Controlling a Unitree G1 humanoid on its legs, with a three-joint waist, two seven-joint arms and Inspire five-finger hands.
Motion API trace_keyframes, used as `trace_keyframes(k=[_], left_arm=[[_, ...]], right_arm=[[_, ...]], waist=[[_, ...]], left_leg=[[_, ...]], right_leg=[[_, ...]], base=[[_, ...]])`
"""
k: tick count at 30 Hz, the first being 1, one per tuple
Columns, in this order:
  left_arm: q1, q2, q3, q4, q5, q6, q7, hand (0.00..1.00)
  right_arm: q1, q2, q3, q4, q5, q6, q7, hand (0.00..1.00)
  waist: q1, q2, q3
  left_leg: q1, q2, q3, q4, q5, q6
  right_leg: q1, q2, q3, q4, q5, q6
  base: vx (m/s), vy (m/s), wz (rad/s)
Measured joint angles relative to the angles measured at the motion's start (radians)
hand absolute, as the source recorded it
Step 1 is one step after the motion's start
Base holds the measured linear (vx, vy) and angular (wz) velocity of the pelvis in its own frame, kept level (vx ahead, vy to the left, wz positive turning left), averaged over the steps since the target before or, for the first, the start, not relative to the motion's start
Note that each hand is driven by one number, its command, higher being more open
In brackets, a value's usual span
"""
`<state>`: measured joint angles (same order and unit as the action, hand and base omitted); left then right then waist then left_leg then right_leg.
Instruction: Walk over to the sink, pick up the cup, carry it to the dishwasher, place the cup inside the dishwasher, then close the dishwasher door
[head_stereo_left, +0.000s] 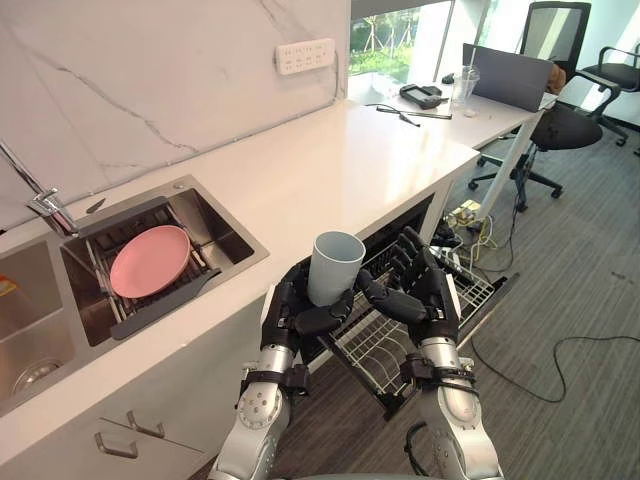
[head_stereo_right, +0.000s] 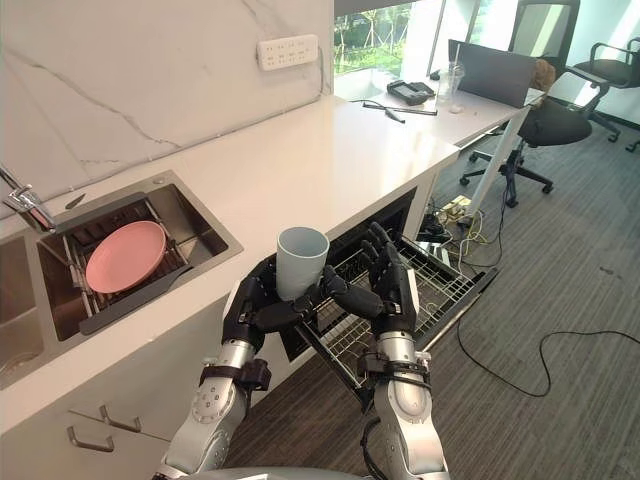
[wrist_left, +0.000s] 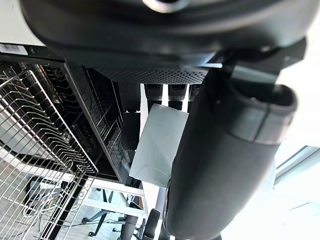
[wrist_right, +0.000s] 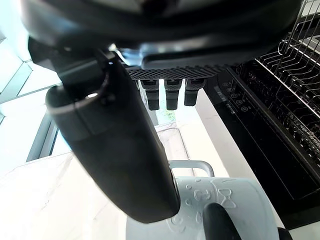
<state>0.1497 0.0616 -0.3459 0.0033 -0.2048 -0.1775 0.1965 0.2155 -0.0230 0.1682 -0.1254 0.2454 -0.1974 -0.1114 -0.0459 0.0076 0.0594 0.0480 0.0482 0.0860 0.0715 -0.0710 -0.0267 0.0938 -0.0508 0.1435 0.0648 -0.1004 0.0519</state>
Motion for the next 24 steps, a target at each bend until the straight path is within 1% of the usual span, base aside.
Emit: trace_keyframes(k=[3, 7, 10, 15, 18, 24], left_arm=[[-0.006, 0.0, 0.004, 0.006, 0.0, 0.0, 0.0, 0.3], [-0.009, 0.0, 0.004, 0.006, 0.0, 0.0, 0.001, 0.3], [-0.009, 0.0, 0.002, 0.012, 0.0, 0.0, 0.0, 0.3], [-0.028, 0.001, -0.006, 0.047, 0.0, 0.0, 0.001, 0.3], [-0.03, 0.001, -0.007, 0.049, 0.0, 0.001, 0.004, 0.3], [-0.047, 0.01, -0.019, 0.049, -0.001, 0.001, 0.018, 0.3]], right_arm=[[0.0, -0.004, 0.019, 0.0, 0.001, 0.0, 0.008, 0.9], [0.001, -0.005, 0.039, 0.001, 0.002, 0.0, 0.015, 0.9], [0.001, -0.008, 0.04, 0.007, 0.003, 0.0, 0.02, 0.9], [0.001, -0.02, 0.048, 0.023, 0.006, 0.0, 0.023, 0.9], [0.001, -0.042, 0.078, 0.025, 0.007, 0.0, 0.024, 0.9], [0.001, -0.048, 0.103, 0.024, 0.008, 0.0, 0.029, 0.9]], waist=[[0.0, 0.0, -0.002], [0.0, -0.001, -0.005], [0.0, 0.0, -0.022], [0.0, -0.006, -0.046], [-0.003, -0.005, -0.055], [-0.002, -0.006, -0.061]], left_leg=[[-0.001, -0.002, 0.007, -0.008, 0.007, 0.002], [0.0, -0.008, 0.007, -0.029, 0.024, 0.004], [0.0, -0.013, 0.007, -0.042, 0.032, 0.006], [0.0, -0.015, 0.007, -0.048, 0.034, 0.007], [0.0, -0.015, 0.008, -0.055, 0.039, 0.007], [0.001, -0.017, 0.007, -0.071, 0.052, 0.009]], right_leg=[[-0.001, -0.002, 0.008, -0.016, 0.013, 0.005], [-0.008, -0.006, 0.007, -0.018, 0.016, 0.008], [-0.012, -0.011, 0.007, -0.022, 0.017, 0.01], [-0.012, -0.013, 0.008, -0.027, 0.018, 0.012], [-0.016, -0.013, 0.008, -0.027, 0.019, 0.013], [-0.021, -0.014, 0.008, -0.027, 0.022, 0.015]], base=[[-0.04, 0.008, -0.06], [-0.01, 0.002, -0.01], [0.0, 0.0, 0.0], [0.0, 0.0, 0.0], [0.0, 0.0, 0.0], [0.0, 0.0, 0.0]])
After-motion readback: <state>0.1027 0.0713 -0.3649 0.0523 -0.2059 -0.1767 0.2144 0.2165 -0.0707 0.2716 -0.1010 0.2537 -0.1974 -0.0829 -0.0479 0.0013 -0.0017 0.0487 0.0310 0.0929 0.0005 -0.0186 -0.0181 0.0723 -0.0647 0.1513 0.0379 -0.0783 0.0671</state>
